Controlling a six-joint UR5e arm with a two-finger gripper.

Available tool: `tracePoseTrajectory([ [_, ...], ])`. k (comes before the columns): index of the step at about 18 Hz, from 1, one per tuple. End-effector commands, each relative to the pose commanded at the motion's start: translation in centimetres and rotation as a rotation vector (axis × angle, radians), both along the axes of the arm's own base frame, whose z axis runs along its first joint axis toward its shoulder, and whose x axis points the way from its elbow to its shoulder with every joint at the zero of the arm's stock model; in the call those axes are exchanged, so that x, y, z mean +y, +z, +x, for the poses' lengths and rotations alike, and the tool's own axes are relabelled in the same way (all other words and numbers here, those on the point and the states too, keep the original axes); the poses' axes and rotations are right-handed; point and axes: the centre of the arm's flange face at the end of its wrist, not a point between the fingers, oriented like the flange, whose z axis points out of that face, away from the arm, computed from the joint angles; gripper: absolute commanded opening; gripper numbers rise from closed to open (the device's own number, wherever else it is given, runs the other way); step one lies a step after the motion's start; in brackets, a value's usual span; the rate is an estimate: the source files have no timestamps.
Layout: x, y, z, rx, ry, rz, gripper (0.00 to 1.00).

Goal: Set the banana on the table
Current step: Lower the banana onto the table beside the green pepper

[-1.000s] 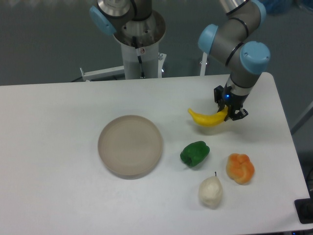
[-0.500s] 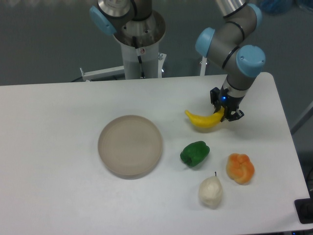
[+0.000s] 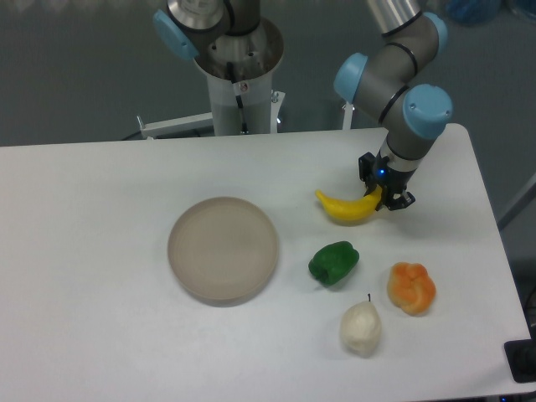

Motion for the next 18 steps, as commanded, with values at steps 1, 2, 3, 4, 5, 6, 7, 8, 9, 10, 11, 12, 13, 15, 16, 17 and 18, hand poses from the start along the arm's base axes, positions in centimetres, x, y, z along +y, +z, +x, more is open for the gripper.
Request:
tracePoseTrajectory([
  [1, 0.0, 0.0, 0.0, 0.001, 0.0, -0.001, 0.27],
  [2, 0.1, -0.1, 0.0, -0.001, -0.002, -0.002, 0.27],
  [3, 0.1, 0.0, 0.0, 0.001, -0.002, -0.001, 0.27],
  [4, 0.1, 0.0, 0.0, 0.001, -0.002, -0.001, 0.27],
  [5, 0.1, 0.0, 0.0, 0.001, -0.002, -0.001, 0.27],
  [6, 0.1, 0.0, 0.0, 0.001, -0.002, -0.001, 0.27],
  [7, 0.1, -0.1, 0.0, -0.001, -0.002, -0.002, 0.27],
  [8, 0.1, 0.0, 0.0, 0.002, -0.002, -0.001, 0.29],
  [9, 0.1, 0.1, -0.1, 0.005, 0.0, 0.001, 0.35],
  [10, 0.1, 0.0, -0.1, 0.003, 0.0, 0.0, 0.41],
  [11, 0.2, 0.1, -0.2, 0.005, 0.0, 0.001, 0.46],
  [12, 0.2, 0.1, -0.2, 0.006, 0.0, 0.001, 0.53],
  [13, 0.2, 0.2, -0.3, 0.01, 0.0, 0.004, 0.59],
  [15, 0.3, 0.4, -0.3, 0.013, -0.002, 0.007, 0.68],
  [16, 0.4, 0.6, -0.5, 0.017, 0.0, 0.01, 0.72],
  [17, 0.4, 0.9, -0.6, 0.024, 0.0, 0.013, 0.73],
  [18, 0.6, 1.5, -0.9, 0.035, 0.0, 0.019, 0.77],
])
